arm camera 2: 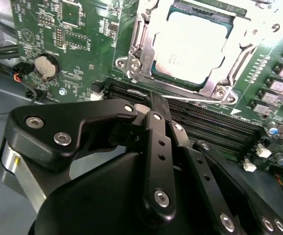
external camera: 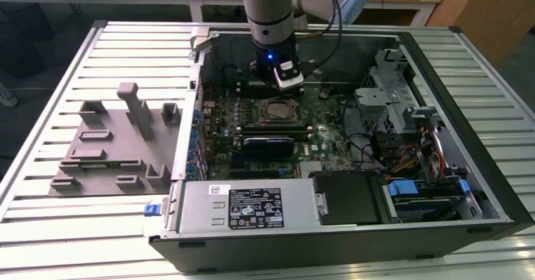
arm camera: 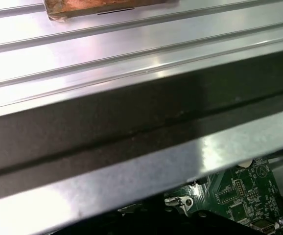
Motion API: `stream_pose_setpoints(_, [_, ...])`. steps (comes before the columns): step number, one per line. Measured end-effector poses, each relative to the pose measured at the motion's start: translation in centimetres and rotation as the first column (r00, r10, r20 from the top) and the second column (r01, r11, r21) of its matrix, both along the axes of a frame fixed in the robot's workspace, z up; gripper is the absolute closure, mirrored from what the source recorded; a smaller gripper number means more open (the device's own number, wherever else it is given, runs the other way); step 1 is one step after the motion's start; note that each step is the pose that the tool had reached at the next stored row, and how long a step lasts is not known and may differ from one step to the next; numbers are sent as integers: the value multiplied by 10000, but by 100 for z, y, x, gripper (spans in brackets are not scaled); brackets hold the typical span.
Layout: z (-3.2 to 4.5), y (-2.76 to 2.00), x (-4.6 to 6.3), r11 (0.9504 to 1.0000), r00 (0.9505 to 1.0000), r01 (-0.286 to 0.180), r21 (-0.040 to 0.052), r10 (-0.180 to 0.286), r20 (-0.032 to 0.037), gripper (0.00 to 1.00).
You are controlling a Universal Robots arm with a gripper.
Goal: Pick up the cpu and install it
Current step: 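Install the first cpu locking lever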
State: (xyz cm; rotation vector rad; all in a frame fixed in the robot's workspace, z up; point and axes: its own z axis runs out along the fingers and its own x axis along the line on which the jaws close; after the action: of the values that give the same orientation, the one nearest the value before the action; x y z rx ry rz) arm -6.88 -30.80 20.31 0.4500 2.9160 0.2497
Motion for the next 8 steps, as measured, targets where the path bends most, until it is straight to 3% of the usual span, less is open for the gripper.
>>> stream_pose_setpoints(3, [-9, 0, -37, 10000, 10000, -1, 1, 1, 89, 89])
stream_pose_setpoints(8, [-30, 2, -75, 10000, 9999, -2, 1, 2, 128, 89])
